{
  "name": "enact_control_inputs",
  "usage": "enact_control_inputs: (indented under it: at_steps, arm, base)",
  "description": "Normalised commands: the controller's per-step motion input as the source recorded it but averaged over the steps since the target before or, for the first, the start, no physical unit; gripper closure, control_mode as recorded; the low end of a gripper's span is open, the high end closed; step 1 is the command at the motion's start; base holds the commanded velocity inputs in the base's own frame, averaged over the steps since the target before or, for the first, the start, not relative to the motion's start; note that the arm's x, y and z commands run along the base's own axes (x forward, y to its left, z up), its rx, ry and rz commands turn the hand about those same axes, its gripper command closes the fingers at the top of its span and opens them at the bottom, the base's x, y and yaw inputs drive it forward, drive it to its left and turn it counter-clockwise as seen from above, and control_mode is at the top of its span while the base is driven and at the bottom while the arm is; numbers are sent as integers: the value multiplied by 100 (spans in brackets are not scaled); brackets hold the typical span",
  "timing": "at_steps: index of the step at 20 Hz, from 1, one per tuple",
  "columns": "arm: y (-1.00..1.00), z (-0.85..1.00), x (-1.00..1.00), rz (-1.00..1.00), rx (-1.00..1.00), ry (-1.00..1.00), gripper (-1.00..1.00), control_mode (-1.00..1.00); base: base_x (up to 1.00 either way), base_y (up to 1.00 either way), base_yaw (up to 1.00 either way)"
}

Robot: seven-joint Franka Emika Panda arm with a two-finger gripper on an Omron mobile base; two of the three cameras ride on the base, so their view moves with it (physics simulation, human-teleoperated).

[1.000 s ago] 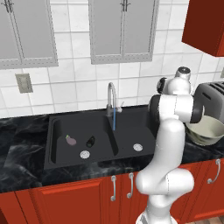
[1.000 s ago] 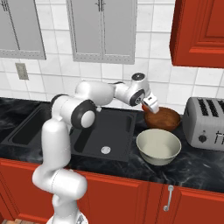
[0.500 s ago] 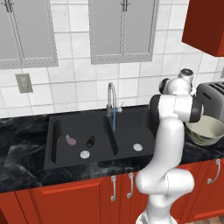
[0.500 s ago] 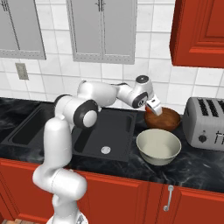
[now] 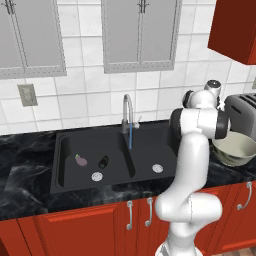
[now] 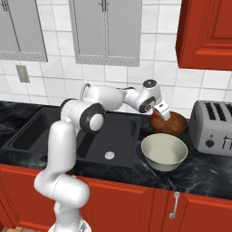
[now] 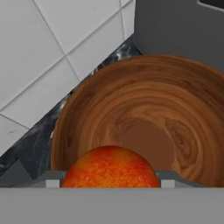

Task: Pick the eggplants from the sink and place them in one bowl. Place the apple in the other bowl. Then turn off the sink faucet.

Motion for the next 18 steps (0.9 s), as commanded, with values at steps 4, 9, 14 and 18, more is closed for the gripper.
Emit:
enact_control_inputs:
  at_steps: [4,9,14,18]
  arm:
    - [-17,-5,13,-1,0,0,100,-100]
    - [-11,-12,13,0,0,0,100,-100]
    - [-11,-17,14,0,0,0,100,-100]
    - [-12,-21,15,0,0,0,100,-100]
  base:
    - [0,0,0]
    - [0,0,0]
    - [0,0,0]
    - [0,0,0]
